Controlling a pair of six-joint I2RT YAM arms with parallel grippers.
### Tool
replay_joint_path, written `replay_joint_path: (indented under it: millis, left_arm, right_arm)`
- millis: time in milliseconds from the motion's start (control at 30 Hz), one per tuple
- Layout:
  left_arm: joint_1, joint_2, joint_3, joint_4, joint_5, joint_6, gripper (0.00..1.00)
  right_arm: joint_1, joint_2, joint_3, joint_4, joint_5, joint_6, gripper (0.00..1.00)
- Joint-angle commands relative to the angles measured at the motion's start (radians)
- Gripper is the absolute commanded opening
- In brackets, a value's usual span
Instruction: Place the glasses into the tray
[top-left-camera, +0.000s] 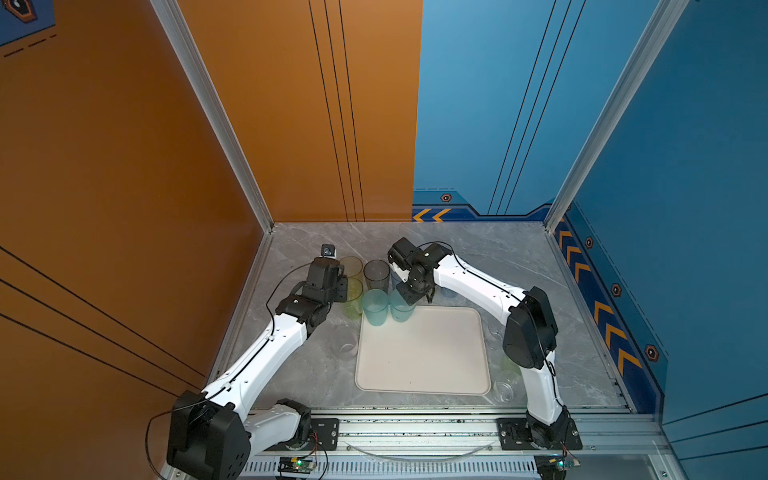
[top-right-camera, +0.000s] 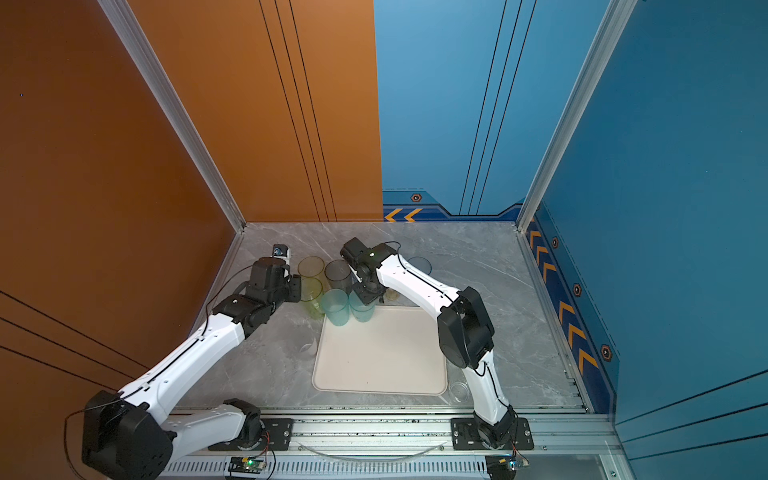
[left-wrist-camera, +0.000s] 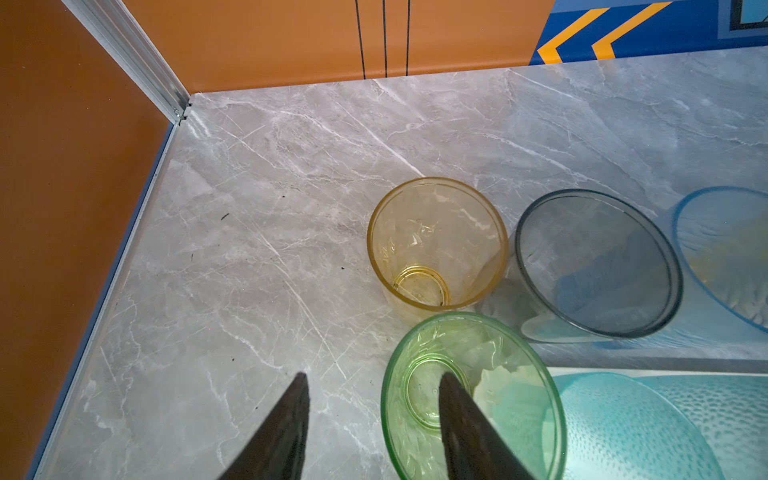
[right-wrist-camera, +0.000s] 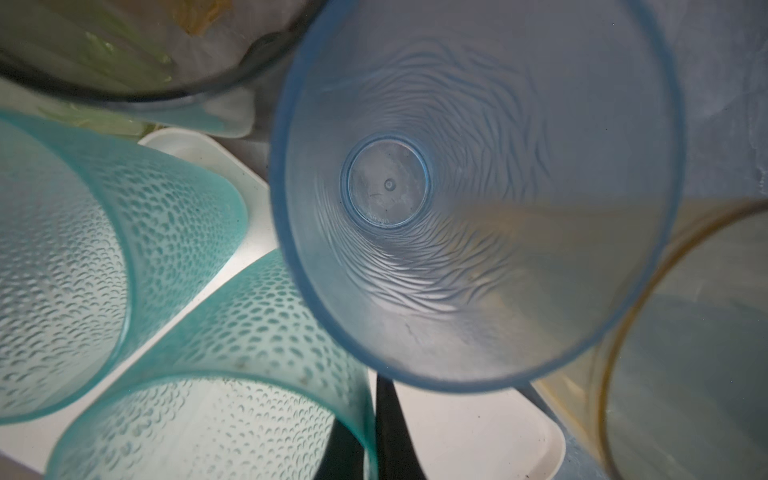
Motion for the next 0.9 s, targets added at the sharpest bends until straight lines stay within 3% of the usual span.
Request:
replay_joint_path:
  millis: [0, 500, 867]
  left_arm:
    - [0.013, -0.004, 0.009, -0.015, -0.001, 0.017, 0.51]
    - [0.018, -0.005, 0.003, -0.012, 0.013, 0.015, 0.51]
    - [0.021, -0.01, 0.0, -0.012, 0.013, 0.015, 0.51]
  right_arm:
    - [0.008, 0.019, 0.03, -0.041, 0.022, -0.016, 0.0]
    - [0.007, 0.043, 0.044, -0.054, 0.022, -0.015, 0.0]
    - [0.003, 0.041, 0.051, -0.053, 0.016, -0.016, 0.1]
